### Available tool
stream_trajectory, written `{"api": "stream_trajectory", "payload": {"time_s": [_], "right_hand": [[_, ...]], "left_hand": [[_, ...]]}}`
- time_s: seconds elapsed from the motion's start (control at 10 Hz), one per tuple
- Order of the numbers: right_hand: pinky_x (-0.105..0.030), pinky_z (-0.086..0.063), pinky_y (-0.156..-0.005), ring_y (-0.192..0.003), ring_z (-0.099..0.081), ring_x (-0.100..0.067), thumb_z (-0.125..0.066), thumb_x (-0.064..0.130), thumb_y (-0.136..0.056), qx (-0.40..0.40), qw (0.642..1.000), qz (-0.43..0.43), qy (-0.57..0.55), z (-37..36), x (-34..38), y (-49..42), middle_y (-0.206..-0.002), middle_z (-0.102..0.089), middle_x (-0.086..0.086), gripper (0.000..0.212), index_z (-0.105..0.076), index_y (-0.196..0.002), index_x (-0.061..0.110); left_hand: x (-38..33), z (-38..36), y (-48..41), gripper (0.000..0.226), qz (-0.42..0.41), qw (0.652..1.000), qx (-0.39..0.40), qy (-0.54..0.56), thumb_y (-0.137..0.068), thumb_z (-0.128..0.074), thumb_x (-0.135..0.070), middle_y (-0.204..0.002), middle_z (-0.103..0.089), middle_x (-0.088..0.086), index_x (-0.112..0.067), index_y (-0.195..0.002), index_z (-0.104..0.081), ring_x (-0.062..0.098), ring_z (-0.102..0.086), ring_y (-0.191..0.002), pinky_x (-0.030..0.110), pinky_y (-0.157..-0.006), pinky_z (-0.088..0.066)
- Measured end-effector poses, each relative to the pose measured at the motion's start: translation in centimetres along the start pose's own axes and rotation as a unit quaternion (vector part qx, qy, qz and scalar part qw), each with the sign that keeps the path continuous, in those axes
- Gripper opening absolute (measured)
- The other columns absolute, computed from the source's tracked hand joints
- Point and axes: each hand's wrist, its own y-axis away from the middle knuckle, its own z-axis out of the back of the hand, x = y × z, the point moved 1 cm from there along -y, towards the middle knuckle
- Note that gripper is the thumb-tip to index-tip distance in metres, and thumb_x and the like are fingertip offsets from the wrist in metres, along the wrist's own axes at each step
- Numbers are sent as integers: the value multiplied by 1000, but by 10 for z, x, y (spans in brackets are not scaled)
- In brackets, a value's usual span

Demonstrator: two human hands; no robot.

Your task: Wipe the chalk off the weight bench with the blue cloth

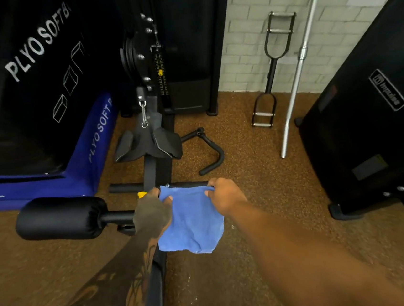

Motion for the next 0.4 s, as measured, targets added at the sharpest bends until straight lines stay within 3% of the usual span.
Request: {"api": "stream_trajectory", "payload": {"time_s": [0.2,0.4], "right_hand": [[-49,-48,-93,-113,-55,-39,-55,28,-96,-10,1000,-3,5,1,9,-13,-127,-58,-18,35,-54,-127,12],[-46,-46,-92,-119,-48,-35,-52,38,-95,-38,998,2,55,-5,2,-15,-130,-50,-13,42,-47,-130,14]], "left_hand": [[-1,2,-11,31,19,999,-12,-33,-92,-58,-32,-110,-64,20,-5,-106,-58,40,-57,-105,42,-83,-44],[-1,4,-13,39,-13,993,-64,-103,-85,-65,-37,-115,-61,13,-10,-113,-57,37,-53,-111,50,-91,-41]]}}
